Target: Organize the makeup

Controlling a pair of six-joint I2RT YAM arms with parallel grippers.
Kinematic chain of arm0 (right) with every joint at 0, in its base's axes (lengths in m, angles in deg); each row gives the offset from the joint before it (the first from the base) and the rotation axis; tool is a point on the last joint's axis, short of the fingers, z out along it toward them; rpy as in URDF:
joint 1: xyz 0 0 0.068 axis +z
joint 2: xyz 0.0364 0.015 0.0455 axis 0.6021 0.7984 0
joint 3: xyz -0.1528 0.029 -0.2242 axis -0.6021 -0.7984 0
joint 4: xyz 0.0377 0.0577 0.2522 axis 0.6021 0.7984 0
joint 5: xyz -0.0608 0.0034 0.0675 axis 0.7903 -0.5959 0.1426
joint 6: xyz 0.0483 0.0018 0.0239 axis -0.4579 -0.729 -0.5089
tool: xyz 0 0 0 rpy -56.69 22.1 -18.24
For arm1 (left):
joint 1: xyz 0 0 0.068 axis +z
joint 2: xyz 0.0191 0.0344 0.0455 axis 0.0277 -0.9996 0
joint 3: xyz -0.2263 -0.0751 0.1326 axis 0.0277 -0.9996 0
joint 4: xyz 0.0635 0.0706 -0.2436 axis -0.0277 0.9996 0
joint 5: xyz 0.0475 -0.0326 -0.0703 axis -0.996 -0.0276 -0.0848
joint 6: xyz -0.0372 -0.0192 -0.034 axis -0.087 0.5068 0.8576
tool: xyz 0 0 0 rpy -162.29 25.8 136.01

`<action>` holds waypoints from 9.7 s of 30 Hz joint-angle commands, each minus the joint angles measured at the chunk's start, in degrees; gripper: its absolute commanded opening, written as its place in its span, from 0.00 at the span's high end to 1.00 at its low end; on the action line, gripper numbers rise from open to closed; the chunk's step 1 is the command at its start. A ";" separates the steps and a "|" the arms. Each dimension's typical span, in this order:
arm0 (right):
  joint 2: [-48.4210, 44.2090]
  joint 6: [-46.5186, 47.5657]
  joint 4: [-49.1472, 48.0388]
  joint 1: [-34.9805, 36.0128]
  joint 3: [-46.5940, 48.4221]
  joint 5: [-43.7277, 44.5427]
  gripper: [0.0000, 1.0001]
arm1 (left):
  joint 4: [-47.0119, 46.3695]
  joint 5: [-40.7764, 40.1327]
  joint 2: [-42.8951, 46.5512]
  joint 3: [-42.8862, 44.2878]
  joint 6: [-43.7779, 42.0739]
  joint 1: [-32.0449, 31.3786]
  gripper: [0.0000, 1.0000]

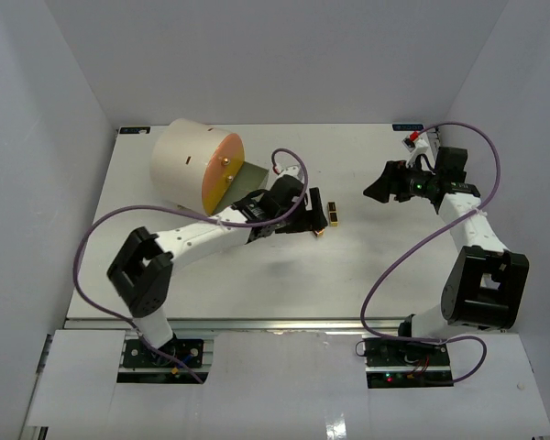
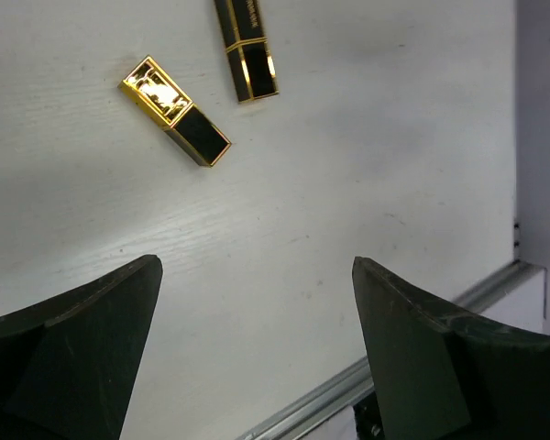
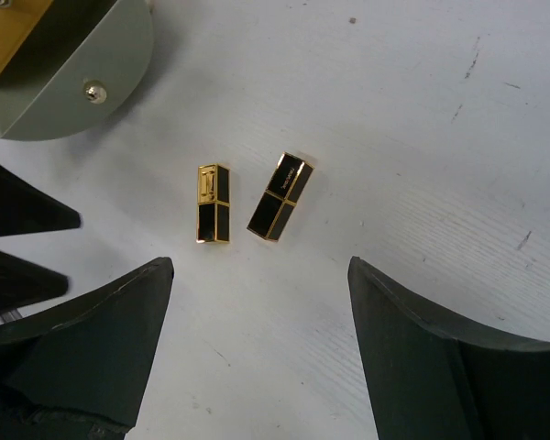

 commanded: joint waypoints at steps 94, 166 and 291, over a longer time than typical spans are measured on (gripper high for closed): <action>20.24 0.46 7.24 23.35 11.28 31.69 0.08 | 9.78 -1.03 19.59 2.75 -38.65 14.28 0.02; 29.00 -16.64 -18.01 40.91 33.79 12.52 0.37 | 14.85 -16.16 53.58 -13.04 -26.00 14.72 0.02; -42.75 9.44 3.18 20.78 -20.51 29.77 0.10 | -14.52 56.43 67.25 -42.93 -22.38 53.48 0.02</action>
